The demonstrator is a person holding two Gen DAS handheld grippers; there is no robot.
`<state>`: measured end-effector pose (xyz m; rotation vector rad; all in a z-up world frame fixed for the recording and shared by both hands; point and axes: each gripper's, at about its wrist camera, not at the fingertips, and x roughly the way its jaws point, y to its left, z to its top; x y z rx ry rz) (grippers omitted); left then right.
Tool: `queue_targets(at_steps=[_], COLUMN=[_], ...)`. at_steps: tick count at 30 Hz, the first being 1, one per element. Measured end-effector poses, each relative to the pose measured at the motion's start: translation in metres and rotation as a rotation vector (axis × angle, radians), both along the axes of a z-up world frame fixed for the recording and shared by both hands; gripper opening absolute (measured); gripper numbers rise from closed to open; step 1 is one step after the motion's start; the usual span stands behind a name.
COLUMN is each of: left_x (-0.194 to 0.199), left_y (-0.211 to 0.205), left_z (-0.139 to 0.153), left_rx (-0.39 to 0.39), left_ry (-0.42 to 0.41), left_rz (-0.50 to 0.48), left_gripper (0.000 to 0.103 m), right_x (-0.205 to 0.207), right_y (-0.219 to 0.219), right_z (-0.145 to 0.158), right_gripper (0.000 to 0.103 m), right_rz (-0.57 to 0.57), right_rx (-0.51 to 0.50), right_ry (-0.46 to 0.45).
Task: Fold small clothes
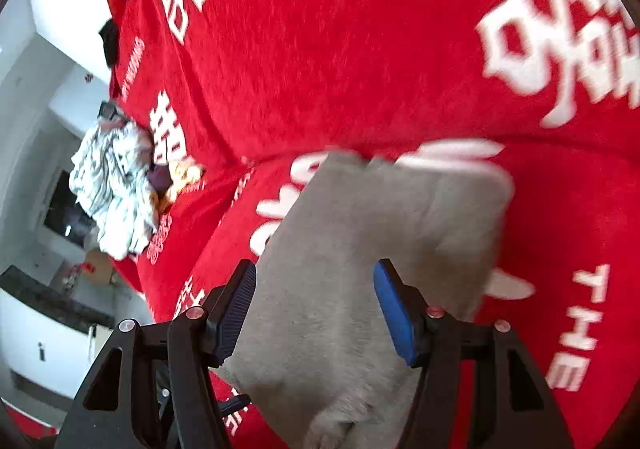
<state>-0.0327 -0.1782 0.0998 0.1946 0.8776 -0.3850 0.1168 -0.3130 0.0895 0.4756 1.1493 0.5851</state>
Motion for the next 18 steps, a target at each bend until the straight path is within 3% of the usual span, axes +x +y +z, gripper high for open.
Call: queue_targets(at_steps=[3,10,15,18], left_x=[0.007,0.02,0.021,0.02], left_y=[0.014,0.031,0.042,0.06], left_z=[-0.002,-0.014,-0.014,-0.001], left_rx=[-0.029,-0.084,-0.111,-0.141], left_ry=[0.025,0.085,0.107,0.077], left_rz=[0.019,0.057,0.054,0.071], left_gripper=[0.089,0.089,0.089,0.089], right_x=[-0.001,-0.012,-0.022,-0.042], right_y=[0.002,-0.05,-0.073,-0.082], right_z=[-0.023,-0.035,-0.048,-0.032], right_gripper=[0.065,0.065,0.065,0.065], right_rz=[-0.005,-0.098,-0.184,-0.211], right_rx=[-0.079,-0.034,-0.122,-0.07], right_ry=[0.036,0.041,0.092,0.042])
